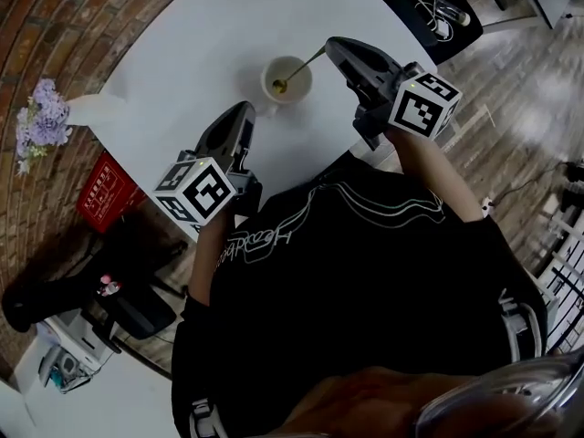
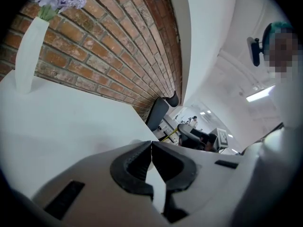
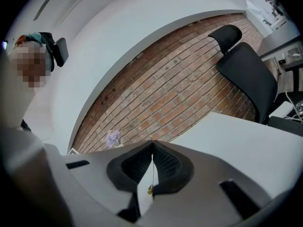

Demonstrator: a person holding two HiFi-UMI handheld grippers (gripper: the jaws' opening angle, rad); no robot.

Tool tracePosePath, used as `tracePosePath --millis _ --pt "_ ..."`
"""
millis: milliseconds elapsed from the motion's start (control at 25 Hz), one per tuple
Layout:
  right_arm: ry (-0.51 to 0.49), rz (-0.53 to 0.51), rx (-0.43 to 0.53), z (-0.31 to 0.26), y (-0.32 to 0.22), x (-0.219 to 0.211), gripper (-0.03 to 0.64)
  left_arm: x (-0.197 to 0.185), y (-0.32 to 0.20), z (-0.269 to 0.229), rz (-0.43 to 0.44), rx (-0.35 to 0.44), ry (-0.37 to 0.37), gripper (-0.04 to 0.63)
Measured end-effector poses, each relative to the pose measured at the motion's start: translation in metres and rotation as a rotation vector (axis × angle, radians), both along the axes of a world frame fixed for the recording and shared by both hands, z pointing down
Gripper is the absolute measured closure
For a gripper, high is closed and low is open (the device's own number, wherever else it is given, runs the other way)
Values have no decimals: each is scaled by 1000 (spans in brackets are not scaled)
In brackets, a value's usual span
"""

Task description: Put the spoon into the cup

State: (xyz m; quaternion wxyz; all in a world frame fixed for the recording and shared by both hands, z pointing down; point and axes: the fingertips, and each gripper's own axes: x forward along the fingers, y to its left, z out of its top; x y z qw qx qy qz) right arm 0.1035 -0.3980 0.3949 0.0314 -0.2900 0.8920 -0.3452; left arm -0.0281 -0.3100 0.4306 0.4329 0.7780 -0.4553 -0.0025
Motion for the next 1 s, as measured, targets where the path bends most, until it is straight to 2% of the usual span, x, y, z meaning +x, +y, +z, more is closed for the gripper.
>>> tracePosePath --millis 360,600,1000 --pt "70 -83 -13 34 -20 -17 617 -12 -13 24 -43 -48 -8 591" --pt "91 -123 -61 61 -21 -25 617 -16 -18 35 -62 -78 -5 591" --pt "138 -161 -55 83 -25 -33 617 -22 -29 46 -77 -103 -2 591"
